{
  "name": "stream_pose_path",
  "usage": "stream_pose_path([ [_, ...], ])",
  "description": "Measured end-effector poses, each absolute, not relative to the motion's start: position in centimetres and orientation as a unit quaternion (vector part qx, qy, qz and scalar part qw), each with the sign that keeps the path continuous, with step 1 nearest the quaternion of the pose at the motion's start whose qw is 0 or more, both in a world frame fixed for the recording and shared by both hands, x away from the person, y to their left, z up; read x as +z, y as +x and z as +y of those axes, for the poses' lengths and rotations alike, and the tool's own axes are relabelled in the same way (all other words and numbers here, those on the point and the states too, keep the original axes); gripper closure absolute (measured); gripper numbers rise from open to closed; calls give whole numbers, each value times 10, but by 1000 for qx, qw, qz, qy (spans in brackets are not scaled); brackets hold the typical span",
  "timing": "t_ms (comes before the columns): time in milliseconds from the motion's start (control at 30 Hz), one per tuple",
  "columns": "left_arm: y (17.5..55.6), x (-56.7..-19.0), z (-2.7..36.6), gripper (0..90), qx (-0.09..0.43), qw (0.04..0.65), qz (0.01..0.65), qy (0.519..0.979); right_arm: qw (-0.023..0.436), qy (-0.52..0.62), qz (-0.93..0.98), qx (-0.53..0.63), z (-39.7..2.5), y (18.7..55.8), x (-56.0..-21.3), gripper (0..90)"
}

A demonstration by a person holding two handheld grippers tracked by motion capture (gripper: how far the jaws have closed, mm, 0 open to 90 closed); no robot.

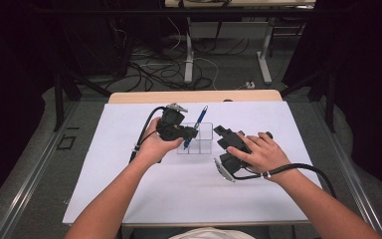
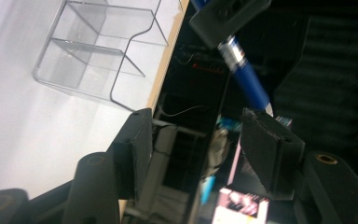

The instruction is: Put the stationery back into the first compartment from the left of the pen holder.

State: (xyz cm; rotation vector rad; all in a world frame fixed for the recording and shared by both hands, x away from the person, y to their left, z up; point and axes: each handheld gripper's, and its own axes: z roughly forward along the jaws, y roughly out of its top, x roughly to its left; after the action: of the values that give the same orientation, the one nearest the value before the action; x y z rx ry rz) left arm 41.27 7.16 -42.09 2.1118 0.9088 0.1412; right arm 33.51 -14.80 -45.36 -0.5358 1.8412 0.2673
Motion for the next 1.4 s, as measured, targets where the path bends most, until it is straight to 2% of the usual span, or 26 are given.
stream_pose_path([
  [100,414,-420,77,791,61,418,366,829,559,-197,794,133,-151,336,-453,366],
  [200,416,-420,82,791,67,429,371,821,547,-148,808,162,-154,337,-453,277],
  [233,416,-420,84,791,70,429,371,821,533,-127,816,184,-156,339,-453,259],
  [267,416,-420,85,792,72,432,373,818,505,-94,844,155,-157,335,-447,240],
  [300,417,-419,86,792,76,437,375,814,511,-88,830,204,-158,340,-452,213],
  [367,417,-419,89,791,83,443,378,809,485,-45,842,234,-161,342,-450,175],
  [467,419,-420,93,791,97,457,377,800,460,12,848,263,-165,346,-450,139],
  [633,421,-423,99,791,106,478,388,781,424,82,851,299,-172,353,-447,7],
  [1400,430,-448,106,791,144,518,406,739,279,306,795,444,-210,379,-460,0],
])
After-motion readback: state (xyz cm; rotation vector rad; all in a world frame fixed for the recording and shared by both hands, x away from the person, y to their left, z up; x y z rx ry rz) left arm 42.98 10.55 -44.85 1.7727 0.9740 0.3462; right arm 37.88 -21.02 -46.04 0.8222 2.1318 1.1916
